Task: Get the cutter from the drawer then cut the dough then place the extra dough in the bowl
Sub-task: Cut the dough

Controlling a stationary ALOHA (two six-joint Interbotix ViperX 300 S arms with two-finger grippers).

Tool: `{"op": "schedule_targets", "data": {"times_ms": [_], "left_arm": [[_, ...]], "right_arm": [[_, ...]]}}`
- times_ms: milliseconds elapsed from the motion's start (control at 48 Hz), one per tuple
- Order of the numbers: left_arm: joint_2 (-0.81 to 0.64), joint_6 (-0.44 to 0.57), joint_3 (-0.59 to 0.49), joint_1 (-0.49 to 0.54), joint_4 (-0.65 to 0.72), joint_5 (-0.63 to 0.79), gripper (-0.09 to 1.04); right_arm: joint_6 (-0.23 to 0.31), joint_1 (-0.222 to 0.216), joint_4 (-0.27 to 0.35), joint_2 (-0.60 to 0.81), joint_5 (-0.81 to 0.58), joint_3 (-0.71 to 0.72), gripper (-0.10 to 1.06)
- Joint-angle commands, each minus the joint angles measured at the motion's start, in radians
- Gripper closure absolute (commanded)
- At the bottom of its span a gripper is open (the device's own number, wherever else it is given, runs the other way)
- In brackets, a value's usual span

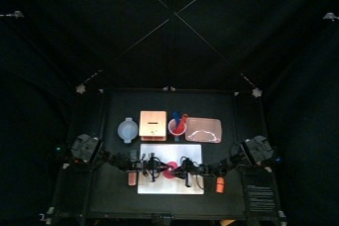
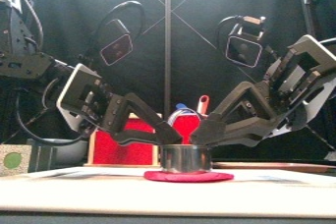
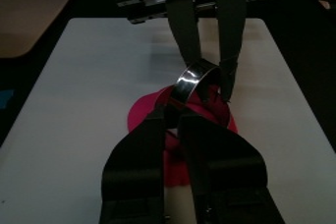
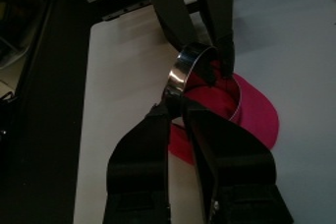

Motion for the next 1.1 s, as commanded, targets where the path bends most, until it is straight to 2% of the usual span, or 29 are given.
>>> {"op": "schedule_targets", "data": {"times_ms": [21, 354, 521, 667, 896, 1104], "left_arm": [[0.011, -0.006, 0.012, -0.028, 0.009, 0.078, 0.48], [-0.041, 0.006, 0.028, -0.048, 0.009, 0.104, 0.48], [-0.058, 0.018, 0.020, -0.060, 0.008, 0.104, 0.46], [-0.081, 0.025, 0.028, -0.061, 0.006, 0.104, 0.36], [-0.101, 0.041, 0.031, -0.037, 0.000, 0.103, 0.16], [-0.120, 0.092, 0.035, 0.009, -0.034, 0.103, 0.13]], "right_arm": [[0.003, -0.043, 0.029, 0.035, 0.048, 0.023, 0.52], [-0.003, -0.075, 0.018, -0.006, 0.041, 0.048, 0.50], [0.000, -0.078, 0.028, -0.055, 0.041, 0.072, 0.37], [-0.002, -0.086, 0.017, -0.081, 0.041, 0.071, 0.26], [0.000, -0.078, -0.017, -0.086, 0.051, 0.025, 0.24], [0.003, -0.071, -0.051, -0.112, 0.051, 0.009, 0.20]]}}
